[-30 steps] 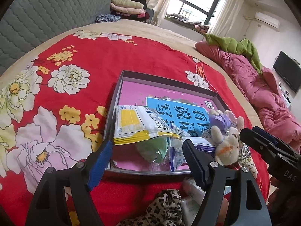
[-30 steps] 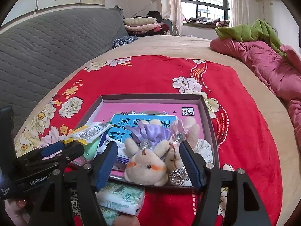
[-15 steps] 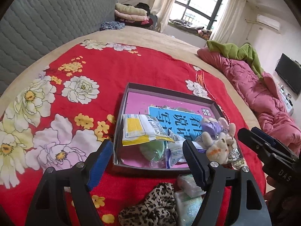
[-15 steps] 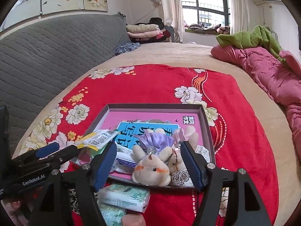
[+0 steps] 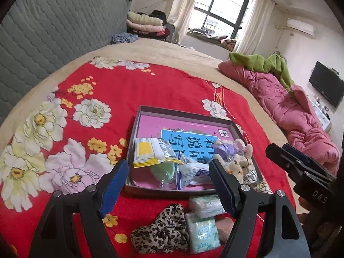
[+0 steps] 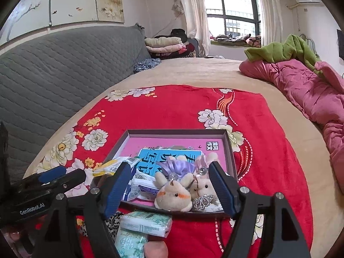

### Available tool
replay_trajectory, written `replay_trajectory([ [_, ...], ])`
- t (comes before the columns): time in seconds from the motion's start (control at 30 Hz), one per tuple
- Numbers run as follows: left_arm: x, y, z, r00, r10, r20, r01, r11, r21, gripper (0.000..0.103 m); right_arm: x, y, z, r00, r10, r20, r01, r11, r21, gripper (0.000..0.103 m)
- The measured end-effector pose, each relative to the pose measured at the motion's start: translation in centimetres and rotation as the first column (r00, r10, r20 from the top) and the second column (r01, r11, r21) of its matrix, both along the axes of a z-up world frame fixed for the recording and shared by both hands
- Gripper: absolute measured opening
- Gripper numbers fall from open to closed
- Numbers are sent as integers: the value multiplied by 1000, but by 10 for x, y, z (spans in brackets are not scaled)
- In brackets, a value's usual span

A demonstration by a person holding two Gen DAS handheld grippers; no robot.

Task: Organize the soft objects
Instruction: 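Withdraw both grippers from the box toward the items on the bedspread, then grasp the leopard-print scrunchie with the left gripper while the right gripper grasps the pink ball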

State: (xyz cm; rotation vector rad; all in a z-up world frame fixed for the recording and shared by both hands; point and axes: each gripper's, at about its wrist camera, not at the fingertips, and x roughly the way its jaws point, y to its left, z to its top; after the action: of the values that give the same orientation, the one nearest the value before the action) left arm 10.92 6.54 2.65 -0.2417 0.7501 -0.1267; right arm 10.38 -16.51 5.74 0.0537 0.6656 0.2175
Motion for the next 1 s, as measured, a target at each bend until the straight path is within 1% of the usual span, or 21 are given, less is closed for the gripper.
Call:
replay_trajectory([
  [0.07, -4, 0, 2, 1000, -1, 4, 1, 1000, 14, 78, -3, -1, 3, 1000, -1, 4, 1, 1000, -2, 74],
  [0.17, -9, 2, 3, 1000, -4, -8, 4, 1000, 13, 79, -10, -5, 6, 1000, 2, 11, -2, 1000, 2, 74],
  [0.3, -18, 4, -1, 1000, -12, -29, 13, 1000, 28, 79, -23, -9, 3, 1000, 19, -6, -19, 1000, 1, 74],
  [0.37, -22, 4, -6, 999, -15, -49, 17, 999, 45, 79, -31, -11, -4, 999, 23, -23, -23, 1000, -10, 74],
  [0.43, -27, 5, -14, 996, -7, -85, 11, 999, 52, 79, -39, -14, -15, 998, 30, -57, -31, 999, -9, 74],
  [0.57, -38, 9, -27, 991, -7, -134, 12, 999, 37, 79, -54, -14, -36, 994, 40, -106, -43, 999, -29, 74],
  [0.83, -61, 8, -54, 976, -24, -217, 27, 1000, 11, 79, -78, -8, -75, 972, 88, -217, -94, 995, -18, 74],
  [0.9, -62, 3, -61, 973, -36, -230, 42, 999, 21, 79, -79, -4, -83, 967, 94, -238, -104, 994, -28, 74],
  [1.0, -61, -4, -67, 970, -49, -237, 60, 997, 39, 79, -79, 0, -90, 964, 99, -248, -114, 992, -45, 74],
])
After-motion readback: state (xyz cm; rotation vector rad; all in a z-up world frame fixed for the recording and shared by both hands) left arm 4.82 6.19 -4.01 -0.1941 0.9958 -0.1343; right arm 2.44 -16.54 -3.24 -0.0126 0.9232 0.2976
